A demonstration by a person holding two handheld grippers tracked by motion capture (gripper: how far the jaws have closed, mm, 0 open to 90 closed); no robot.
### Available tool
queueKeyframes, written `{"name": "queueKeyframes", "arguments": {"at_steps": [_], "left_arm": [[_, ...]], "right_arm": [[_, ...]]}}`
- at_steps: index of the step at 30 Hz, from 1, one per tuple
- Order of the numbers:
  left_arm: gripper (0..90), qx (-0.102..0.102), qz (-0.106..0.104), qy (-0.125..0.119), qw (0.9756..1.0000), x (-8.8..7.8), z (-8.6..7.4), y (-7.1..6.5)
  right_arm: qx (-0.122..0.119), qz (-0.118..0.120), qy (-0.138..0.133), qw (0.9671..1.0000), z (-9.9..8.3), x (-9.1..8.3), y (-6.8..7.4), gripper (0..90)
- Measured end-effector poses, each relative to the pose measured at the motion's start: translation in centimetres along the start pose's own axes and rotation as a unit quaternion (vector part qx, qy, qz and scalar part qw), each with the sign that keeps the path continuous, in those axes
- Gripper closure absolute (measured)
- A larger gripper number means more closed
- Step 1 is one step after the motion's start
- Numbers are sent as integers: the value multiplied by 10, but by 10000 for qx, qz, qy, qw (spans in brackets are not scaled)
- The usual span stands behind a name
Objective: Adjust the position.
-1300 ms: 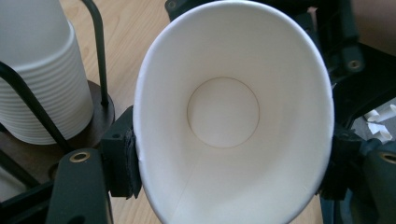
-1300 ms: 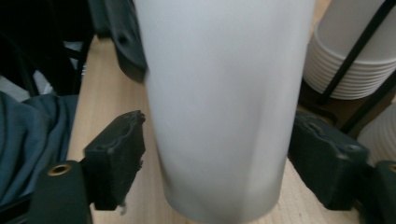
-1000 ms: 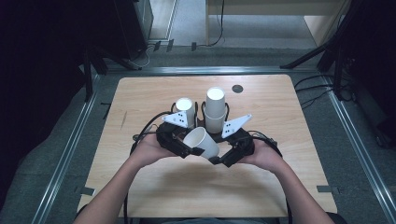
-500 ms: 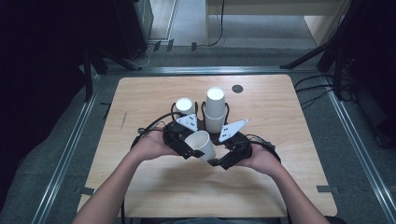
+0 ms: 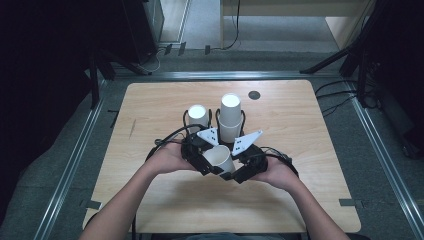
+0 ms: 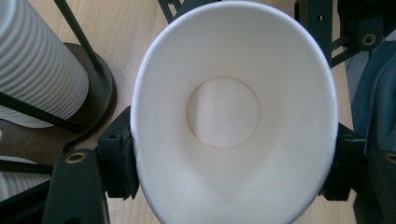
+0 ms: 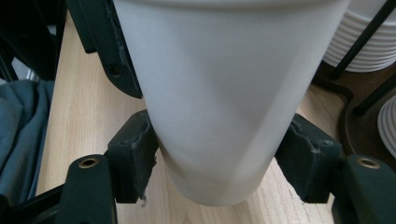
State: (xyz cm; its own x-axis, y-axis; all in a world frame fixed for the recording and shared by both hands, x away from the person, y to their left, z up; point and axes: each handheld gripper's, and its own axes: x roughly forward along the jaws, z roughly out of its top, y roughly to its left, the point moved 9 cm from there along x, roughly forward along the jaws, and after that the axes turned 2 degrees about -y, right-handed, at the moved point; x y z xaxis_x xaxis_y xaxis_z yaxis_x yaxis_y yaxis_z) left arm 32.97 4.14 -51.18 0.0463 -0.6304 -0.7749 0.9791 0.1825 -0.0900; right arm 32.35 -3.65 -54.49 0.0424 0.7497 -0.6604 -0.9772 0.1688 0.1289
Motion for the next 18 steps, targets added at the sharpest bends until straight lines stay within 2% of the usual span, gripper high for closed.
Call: {"name": "queueKeyframes", "arguments": {"at_steps": [1, 2, 3, 4, 7, 8, 9, 11, 12, 13, 14, 15, 16, 17, 18], "left_arm": [[247, 10, -13, -4, 10000, 0, 0, 0], [206, 25, -6, -12, 10000, 1, -1, 0], [161, 74, 145, -98, 9998, 1, 0, 1], [133, 52, 170, -123, 9998, 1, 0, 1], [107, 8, 222, -210, 9995, 1, 1, 2], [105, -159, 166, -404, 9989, -1, 3, 3], [105, -159, 166, -404, 9989, -1, 3, 3], [105, -315, 166, -606, 9975, -3, 4, 6], [105, -315, 166, -606, 9975, -3, 4, 6], [105, -378, 201, -758, 9962, -3, 6, 8], [105, -378, 201, -758, 9962, -3, 6, 8], [106, -464, 189, -943, 9943, -4, 8, 9], [106, -464, 189, -943, 9943, -4, 8, 9], [106, -613, 130, -1190, 9909, -5, 11, 9], [106, -613, 130, -1190, 9909, -5, 11, 9]], "right_arm": [[0, 0, 0, 10000, 0, 0, 0, 332], [14, 28, 24, 10000, -1, 0, 0, 329], [31, 59, 20, 10000, 0, -1, 1, 330], [27, 64, -1, 10000, 0, -2, 0, 329], [36, 26, -40, 10000, 0, -4, -1, 329], [83, 0, -97, 9999, 1, -7, -3, 329], [83, 0, -97, 9999, 1, -7, -3, 329], [137, -26, -151, 9998, 2, -10, -6, 328], [137, -26, -151, 9998, 2, -10, -6, 328], [157, -35, -191, 9997, 2, -12, -7, 327], [157, -35, -191, 9997, 2, -12, -7, 327], [201, -42, -268, 9994, 4, -13, -7, 327], [201, -42, -268, 9994, 4, -13, -7, 327], [198, -22, -352, 9992, 7, -14, -7, 327], [198, -22, -352, 9992, 7, -14, -7, 327]]}}
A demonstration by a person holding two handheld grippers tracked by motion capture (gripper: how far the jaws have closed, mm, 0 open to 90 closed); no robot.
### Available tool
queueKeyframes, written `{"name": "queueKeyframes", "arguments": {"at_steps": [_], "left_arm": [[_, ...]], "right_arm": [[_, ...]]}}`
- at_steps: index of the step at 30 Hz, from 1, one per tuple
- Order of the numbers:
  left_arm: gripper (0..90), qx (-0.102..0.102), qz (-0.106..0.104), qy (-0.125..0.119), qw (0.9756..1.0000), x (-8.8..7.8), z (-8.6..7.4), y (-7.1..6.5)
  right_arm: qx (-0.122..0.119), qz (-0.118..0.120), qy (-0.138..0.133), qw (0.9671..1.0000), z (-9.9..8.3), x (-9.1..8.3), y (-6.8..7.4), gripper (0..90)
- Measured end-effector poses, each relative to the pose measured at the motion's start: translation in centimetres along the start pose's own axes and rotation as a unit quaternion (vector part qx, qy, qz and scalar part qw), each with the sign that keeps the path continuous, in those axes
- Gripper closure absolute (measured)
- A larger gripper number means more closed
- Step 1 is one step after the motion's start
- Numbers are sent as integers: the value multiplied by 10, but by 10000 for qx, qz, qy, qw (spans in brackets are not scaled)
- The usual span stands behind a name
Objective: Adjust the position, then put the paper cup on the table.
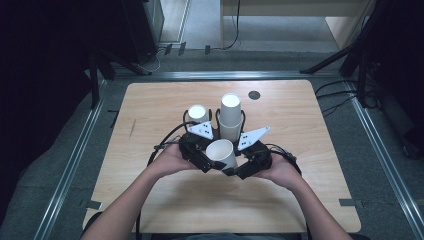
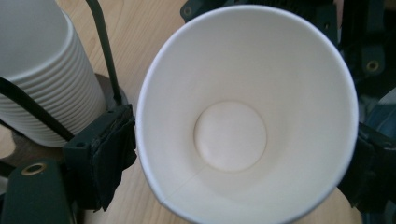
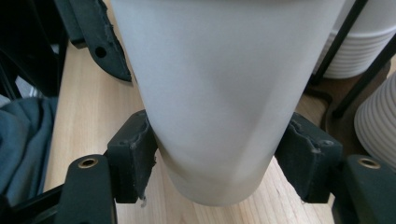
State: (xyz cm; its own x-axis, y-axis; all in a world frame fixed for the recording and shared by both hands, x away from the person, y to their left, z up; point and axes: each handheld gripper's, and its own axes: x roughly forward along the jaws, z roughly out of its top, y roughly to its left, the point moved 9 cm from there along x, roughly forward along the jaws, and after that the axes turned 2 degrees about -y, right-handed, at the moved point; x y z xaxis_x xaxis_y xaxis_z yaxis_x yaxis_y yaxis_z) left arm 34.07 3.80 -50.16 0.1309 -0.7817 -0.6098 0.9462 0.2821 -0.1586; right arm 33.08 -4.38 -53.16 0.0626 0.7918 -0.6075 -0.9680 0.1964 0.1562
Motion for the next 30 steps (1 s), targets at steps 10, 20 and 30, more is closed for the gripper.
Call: {"name": "queueKeyframes", "arguments": {"at_steps": [10, 20, 30], "left_arm": [[236, 9, -170, -169, 9997, 8, 6, -7], [317, -69, -68, -142, 9999, -6, 4, 1], [326, -91, 227, 21, 9997, -22, -7, 16]], "right_arm": [[71, 118, -50, 9999, 3, 2, 3, 330], [117, -95, 10, 9999, -2, -2, -4, 238], [5, -221, 170, 9996, -9, -6, -3, 215]]}}
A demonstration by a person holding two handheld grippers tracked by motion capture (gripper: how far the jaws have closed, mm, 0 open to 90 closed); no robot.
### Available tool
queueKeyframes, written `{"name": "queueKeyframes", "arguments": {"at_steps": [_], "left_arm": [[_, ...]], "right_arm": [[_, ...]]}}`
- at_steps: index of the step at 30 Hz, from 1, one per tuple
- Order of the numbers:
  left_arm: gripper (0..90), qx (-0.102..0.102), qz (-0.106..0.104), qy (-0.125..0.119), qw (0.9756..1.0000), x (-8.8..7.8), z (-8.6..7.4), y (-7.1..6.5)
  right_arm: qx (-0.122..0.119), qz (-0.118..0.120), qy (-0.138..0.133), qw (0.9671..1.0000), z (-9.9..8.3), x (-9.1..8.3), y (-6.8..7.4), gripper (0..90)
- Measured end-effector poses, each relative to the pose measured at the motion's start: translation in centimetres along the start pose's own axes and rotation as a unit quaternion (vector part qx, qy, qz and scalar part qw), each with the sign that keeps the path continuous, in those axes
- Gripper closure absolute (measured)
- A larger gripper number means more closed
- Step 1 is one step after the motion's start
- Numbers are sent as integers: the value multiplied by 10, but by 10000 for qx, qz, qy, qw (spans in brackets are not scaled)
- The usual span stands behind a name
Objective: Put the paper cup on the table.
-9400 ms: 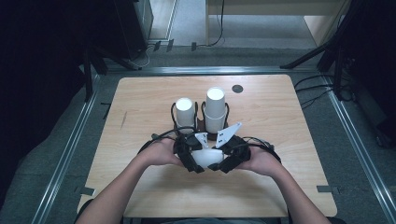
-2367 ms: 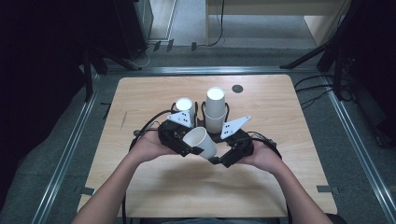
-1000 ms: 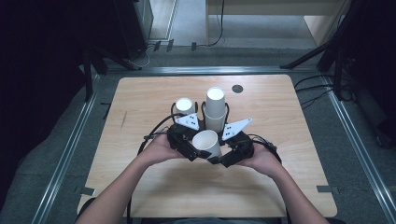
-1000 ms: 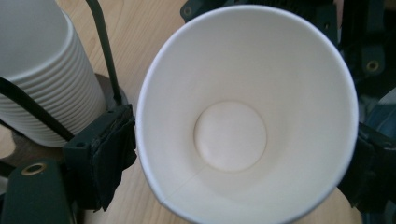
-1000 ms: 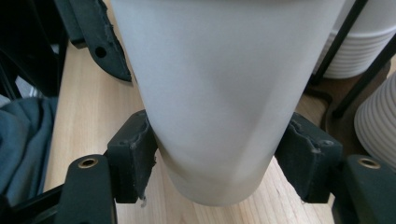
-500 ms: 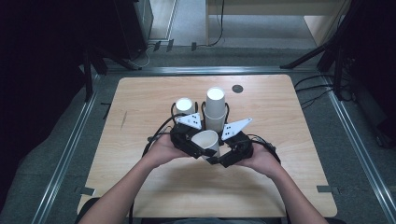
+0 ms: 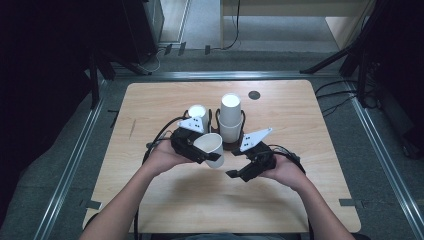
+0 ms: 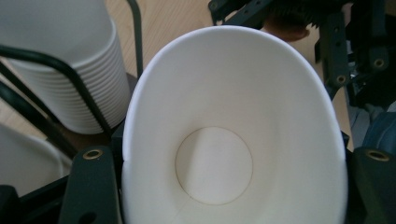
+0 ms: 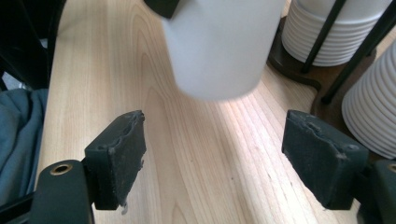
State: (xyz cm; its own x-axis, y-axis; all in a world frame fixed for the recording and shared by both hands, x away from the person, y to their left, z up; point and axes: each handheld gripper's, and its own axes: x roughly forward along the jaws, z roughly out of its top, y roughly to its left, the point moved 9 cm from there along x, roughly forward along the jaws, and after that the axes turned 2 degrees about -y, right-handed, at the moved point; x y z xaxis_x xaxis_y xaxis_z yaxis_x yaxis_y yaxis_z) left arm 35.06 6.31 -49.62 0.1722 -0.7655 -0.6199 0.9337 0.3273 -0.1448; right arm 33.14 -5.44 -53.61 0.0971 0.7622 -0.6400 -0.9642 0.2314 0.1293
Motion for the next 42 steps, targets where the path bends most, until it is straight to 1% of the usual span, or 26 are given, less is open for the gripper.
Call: {"name": "queueKeyframes", "arguments": {"at_steps": [2, 3, 4, 5, 7, 9, 11, 13, 14, 15, 16, 17, 18, 21, 22, 23, 25, 26, 27, 28, 32, 35, 38, 40, 41, 42], "left_arm": [[326, 19, 47, 46, 10000, -1, -2, 2], [326, -12, 74, 131, 9999, -3, -8, 3], [326, -12, 74, 131, 9999, -3, -8, 3], [326, -7, 114, 172, 9998, -3, -10, 5], [326, 3, 196, 271, 9994, -5, -15, 7], [325, 18, 250, 321, 9992, -7, -19, 8], [323, 49, 254, 364, 9990, -8, -21, 8], [322, 30, 308, 415, 9987, -9, -25, 9], [322, -5, 355, 450, 9984, -11, -28, 11], [322, -5, 355, 450, 9984, -11, -28, 11], [321, -55, 401, 451, 9982, -14, -31, 12], [321, -55, 401, 451, 9982, -14, -31, 12], [320, -71, 442, 450, 9980, -17, -33, 14], [318, -180, 583, 423, 9972, -25, -40, 19], [317, -180, 583, 423, 9972, -25, -40, 19], [317, -253, 629, 392, 9969, -29, -43, 21], [316, -270, 669, 395, 9966, -32, -44, 23], [316, -324, 691, 382, 9964, -34, -45, 24], [316, -329, 718, 358, 9962, -36, -45, 25], [315, -369, 757, 321, 9959, -39, -45, 26], [314, -401, 845, 343, 9950, -44, -50, 30], [312, -474, 974, 341, 9935, -50, -55, 34], [311, -519, 1027, 340, 9928, -53, -58, 38], [311, -588, 1082, 355, 9917, -56, -62, 43], [311, -662, 1126, 370, 9907, -59, -66, 48], [311, -716, 1103, 383, 9906, -60, -68, 50]], "right_arm": [[-38, -54, -11, 10000, -1, -1, -2, 215], [-99, -269, 30, 9996, -3, -3, -6, 215], [-118, -326, 25, 9994, -3, -4, -9, 215], [-118, -326, 25, 9994, -3, -4, -9, 215], [38, -320, -2, 9995, -3, -6, -11, 215], [88, -349, 5, 9994, -5, -10, -14, 213], [50, -382, 21, 9993, -6, -13, -16, 210], [40, -391, 42, 9992, -7, -15, -17, 208], [-29, -486, 65, 9988, -9, -20, -24, 208], [-29, -486, 65, 9988, -9, -20, -24, 208], [56, -534, 26, 9986, -10, -25, -31, 208], [56, -534, 26, 9986, -10, -25, -31, 208], [128, -577, -3, 9983, -11, -29, -36, 208], [157, -611, 10, 9980, -13, -32, -43, 208], [151, -610, -11, 9980, -14, -33, -45, 208], [151, -629, -21, 9979, -14, -34, -47, 208], [189, -608, -21, 9980, -15, -36, -49, 208], [263, -610, -26, 9978, -16, -38, -54, 208], [263, -610, -26, 9978, -16, -38, -54, 208], [271, -638, -19, 9976, -17, -38, -60, 209], [305, -651, 17, 9974, -17, -38, -63, 209], [260, -659, 15, 9975, -16, -35, -64, 209], [258, -675, 61, 9974, -16, -33, -64, 209], [271, -704, 119, 9971, -18, -32, -65, 209], [275, -718, 131, 9970, -18, -31, -65, 209], [283, -721, 128, 9969, -18, -31, -65, 209]]}}
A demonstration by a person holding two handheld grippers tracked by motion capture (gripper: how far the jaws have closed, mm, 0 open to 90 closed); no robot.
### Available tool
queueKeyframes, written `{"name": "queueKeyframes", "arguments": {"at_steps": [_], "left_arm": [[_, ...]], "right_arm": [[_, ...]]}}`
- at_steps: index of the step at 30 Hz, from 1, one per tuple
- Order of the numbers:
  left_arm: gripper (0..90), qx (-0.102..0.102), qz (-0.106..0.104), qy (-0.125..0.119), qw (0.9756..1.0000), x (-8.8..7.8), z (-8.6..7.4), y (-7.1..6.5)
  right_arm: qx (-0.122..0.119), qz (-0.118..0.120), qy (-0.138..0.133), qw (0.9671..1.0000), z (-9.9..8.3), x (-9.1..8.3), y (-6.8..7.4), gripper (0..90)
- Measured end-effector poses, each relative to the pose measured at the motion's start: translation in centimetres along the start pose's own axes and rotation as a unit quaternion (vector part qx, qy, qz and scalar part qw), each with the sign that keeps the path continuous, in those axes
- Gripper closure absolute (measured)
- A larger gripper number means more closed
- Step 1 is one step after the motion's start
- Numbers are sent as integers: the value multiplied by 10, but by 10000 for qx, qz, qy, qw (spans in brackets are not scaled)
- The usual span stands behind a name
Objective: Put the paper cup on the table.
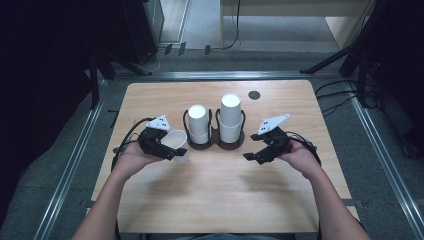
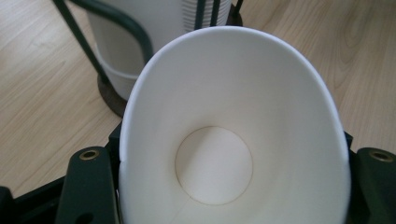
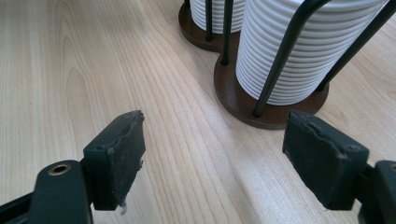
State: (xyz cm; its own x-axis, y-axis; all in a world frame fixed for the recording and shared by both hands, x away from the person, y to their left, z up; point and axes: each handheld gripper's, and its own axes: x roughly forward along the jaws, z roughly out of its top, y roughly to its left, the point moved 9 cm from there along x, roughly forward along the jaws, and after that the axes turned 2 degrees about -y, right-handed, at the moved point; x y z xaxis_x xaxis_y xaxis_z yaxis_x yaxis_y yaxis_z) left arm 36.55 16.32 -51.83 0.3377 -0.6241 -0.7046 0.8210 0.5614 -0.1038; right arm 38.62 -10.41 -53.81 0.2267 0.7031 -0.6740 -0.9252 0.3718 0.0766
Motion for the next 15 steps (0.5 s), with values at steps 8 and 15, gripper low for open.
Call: {"name": "queueKeyframes", "arguments": {"at_steps": [8, 15], "left_arm": [[308, -203, 208, -2, 9996, -7, -9, 20], [296, -533, 497, 43, 9973, -13, -20, 43]], "right_arm": [[40, 5, 43, 10000, -2, 3, 1, 209], [41, 33, 153, 9999, -6, 8, 2, 209]]}}
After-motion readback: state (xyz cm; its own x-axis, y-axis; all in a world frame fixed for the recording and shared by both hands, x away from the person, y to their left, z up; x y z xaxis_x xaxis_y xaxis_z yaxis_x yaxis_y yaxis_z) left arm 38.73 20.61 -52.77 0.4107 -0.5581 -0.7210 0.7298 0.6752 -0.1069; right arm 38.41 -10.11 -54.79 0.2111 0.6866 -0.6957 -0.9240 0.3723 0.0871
